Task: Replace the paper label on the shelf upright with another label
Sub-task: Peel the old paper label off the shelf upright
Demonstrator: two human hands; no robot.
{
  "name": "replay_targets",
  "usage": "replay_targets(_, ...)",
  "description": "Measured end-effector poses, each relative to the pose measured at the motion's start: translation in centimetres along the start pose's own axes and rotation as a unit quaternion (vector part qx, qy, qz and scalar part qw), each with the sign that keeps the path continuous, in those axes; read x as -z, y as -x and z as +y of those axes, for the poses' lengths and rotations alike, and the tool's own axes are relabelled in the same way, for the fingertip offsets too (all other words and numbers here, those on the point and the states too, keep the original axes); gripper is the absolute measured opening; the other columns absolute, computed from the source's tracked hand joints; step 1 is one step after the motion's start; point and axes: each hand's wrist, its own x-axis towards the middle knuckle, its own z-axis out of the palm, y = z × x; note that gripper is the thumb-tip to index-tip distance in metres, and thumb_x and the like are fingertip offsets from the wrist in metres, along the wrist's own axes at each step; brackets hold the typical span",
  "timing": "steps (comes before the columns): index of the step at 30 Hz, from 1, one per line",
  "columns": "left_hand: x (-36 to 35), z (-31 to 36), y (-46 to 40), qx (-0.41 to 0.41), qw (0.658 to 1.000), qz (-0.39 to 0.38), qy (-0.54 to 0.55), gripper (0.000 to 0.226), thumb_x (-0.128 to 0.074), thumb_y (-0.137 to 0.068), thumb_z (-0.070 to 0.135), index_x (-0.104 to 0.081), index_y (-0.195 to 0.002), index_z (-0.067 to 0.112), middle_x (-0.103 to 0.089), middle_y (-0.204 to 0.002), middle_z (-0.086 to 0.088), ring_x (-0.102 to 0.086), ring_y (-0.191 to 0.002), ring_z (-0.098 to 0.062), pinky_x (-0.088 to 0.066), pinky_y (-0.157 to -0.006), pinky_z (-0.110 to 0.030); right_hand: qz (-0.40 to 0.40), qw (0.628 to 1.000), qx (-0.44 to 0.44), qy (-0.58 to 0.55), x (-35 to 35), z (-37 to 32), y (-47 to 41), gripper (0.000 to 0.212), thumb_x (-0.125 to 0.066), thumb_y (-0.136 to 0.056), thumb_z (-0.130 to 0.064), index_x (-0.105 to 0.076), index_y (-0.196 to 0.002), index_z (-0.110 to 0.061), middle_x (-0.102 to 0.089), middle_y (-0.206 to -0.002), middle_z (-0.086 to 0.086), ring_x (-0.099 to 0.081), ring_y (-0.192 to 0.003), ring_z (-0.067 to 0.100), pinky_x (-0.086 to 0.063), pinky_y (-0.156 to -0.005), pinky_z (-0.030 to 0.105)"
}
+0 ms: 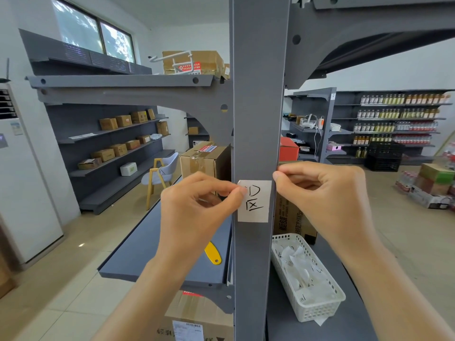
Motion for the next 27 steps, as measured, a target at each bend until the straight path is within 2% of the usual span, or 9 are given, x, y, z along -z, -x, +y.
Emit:
replay_targets(5,0.4,0.1,-0.4,-0.066,0.993,0.03,-0.09,0.008,-0.079,-0.083,0.032,-0.078,-0.087,0.025,-0.074,-0.087,0.013,-0.071,-0.073,-0.008,-0.059,-0.057,-0.023,-0.005,1.0,0.005,0.009,0.1,-0.1,0.0,0.011,-0.08,-0.084,-0.016,-0.084,-0.094,-0.017,-0.079,-0.077,-0.008,-0.075,-0.067,0.003,-0.062,-0.07,0.02)
replay_targets(8,0.3,0.4,-0.4,-0.112,0.981,0.043,-0.156,0.011,-0.078,-0.085,0.033,-0.08,-0.084,0.022,-0.076,-0.086,0.007,-0.07,-0.068,-0.01,-0.059,-0.053,-0.03,0.001,1.0,0.01,0.019,0.2,-0.2,0.1,0.011,-0.08,-0.084,-0.016,-0.084,-0.094,-0.018,-0.079,-0.076,-0.008,-0.074,-0.066,0.003,-0.063,-0.069,0.024)
replay_targets(11,-0.1,1.0,-0.4,-0.17,0.951,0.06,-0.25,0.014,-0.076,-0.086,0.031,-0.079,-0.078,0.021,-0.078,-0.083,0.006,-0.068,-0.061,-0.013,-0.054,-0.043,-0.034,0.009,1.0,0.008,0.026,0.1,-0.3,0.1,0.012,-0.08,-0.083,-0.016,-0.084,-0.094,-0.019,-0.079,-0.075,-0.007,-0.074,-0.065,0.004,-0.063,-0.069,0.026)
replay_targets(13,-0.2,1.5,-0.4,-0.193,0.928,0.064,-0.312,0.013,-0.075,-0.085,0.028,-0.078,-0.074,0.021,-0.077,-0.077,0.007,-0.066,-0.055,-0.014,-0.047,-0.038,-0.029,0.008,1.0,0.005,0.029,0.0,-0.3,0.1,0.011,-0.08,-0.083,-0.016,-0.084,-0.094,-0.018,-0.079,-0.075,-0.006,-0.073,-0.065,0.004,-0.063,-0.07,0.027)
replay_targets(16,-0.5,2.2,-0.5,-0.184,0.91,0.07,-0.365,0.012,-0.075,-0.083,0.027,-0.076,-0.071,0.022,-0.071,-0.068,0.008,-0.055,-0.048,-0.011,-0.034,-0.043,-0.019,0.008,1.0,-0.004,0.025,0.1,-0.4,0.1,0.012,-0.08,-0.084,-0.016,-0.084,-0.095,-0.019,-0.079,-0.075,-0.007,-0.074,-0.066,0.004,-0.062,-0.07,0.025)
replay_targets(19,-1.1,2.5,-0.6,-0.153,0.904,0.083,-0.391,0.012,-0.075,-0.079,0.028,-0.073,-0.068,0.023,-0.066,-0.062,0.007,-0.043,-0.048,-0.01,-0.028,-0.05,-0.018,0.003,0.999,-0.007,0.031,0.0,-0.3,0.2,0.014,-0.08,-0.084,-0.018,-0.084,-0.097,-0.02,-0.079,-0.075,-0.009,-0.073,-0.067,0.003,-0.061,-0.07,0.022)
replay_targets(22,-1.5,2.4,-0.6,-0.132,0.905,0.08,-0.396,0.013,-0.074,-0.078,0.026,-0.069,-0.067,0.022,-0.062,-0.061,0.006,-0.044,-0.045,-0.013,-0.031,-0.048,-0.02,-0.005,1.0,-0.02,0.023,0.1,-0.1,0.2,0.016,-0.081,-0.083,-0.016,-0.083,-0.099,-0.02,-0.078,-0.074,-0.009,-0.072,-0.073,0.001,-0.06,-0.069,0.017)
replay_targets(27,-1.3,1.7,-0.4,-0.13,0.918,0.06,-0.371,0.014,-0.071,-0.083,0.025,-0.063,-0.072,0.021,-0.064,-0.067,0.005,-0.047,-0.046,-0.017,-0.042,-0.04,-0.027,-0.023,0.999,-0.034,0.017,0.3,-0.1,0.4,0.02,-0.081,-0.084,-0.014,-0.082,-0.103,-0.021,-0.075,-0.071,-0.017,-0.067,-0.067,-0.011,-0.054,-0.069,0.008)
